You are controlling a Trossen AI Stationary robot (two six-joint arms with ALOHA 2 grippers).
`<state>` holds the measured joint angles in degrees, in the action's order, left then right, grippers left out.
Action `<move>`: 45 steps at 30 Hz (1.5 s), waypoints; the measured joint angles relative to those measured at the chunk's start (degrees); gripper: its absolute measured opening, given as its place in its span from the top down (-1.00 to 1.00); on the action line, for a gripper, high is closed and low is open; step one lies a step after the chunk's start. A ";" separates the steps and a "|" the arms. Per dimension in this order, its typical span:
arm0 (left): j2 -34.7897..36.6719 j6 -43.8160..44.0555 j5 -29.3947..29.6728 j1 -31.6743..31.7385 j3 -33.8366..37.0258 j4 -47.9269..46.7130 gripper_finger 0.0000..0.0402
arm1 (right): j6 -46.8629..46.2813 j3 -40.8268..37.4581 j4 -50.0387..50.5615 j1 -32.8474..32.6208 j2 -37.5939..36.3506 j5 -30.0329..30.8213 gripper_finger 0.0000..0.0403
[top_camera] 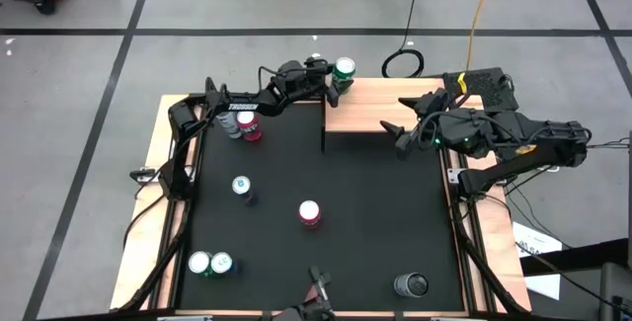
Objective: Place canned beverage on shelf
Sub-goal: Put the right green soda can on the shelf, then put the green soda can on the shelf aligned with the other green soda can
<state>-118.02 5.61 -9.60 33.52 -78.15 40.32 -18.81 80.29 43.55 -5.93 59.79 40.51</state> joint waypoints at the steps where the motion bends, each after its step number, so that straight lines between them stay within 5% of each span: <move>1: 0.00 -0.04 0.06 0.00 0.00 0.00 -0.80 | 0.00 0.00 0.00 0.00 0.00 0.00 -0.76; 5: 1.12 -0.22 0.13 0.00 0.00 -0.63 -0.96 | -0.03 -0.02 0.00 0.00 0.00 -0.02 -0.76; 14: 9.17 -4.44 0.43 0.78 -0.07 -7.83 -0.99 | -0.75 -0.04 -0.02 0.02 0.00 -0.05 -0.76; 23: 23.25 -7.49 4.26 0.27 -0.07 -32.38 -0.99 | -1.52 -0.04 -0.04 0.04 0.31 -0.75 -0.76; 32: 37.96 -5.29 11.16 -4.72 -0.07 -58.07 -0.83 | -1.86 -0.04 -0.41 1.79 6.04 -10.95 -0.76; 45: 47.48 15.89 18.83 -16.55 0.04 -98.64 -0.70 | -4.09 -0.04 -15.74 1.79 15.77 -20.09 -0.76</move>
<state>-70.53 21.50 9.23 16.97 -78.11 -58.33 -22.90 80.25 27.81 -4.14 75.55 20.43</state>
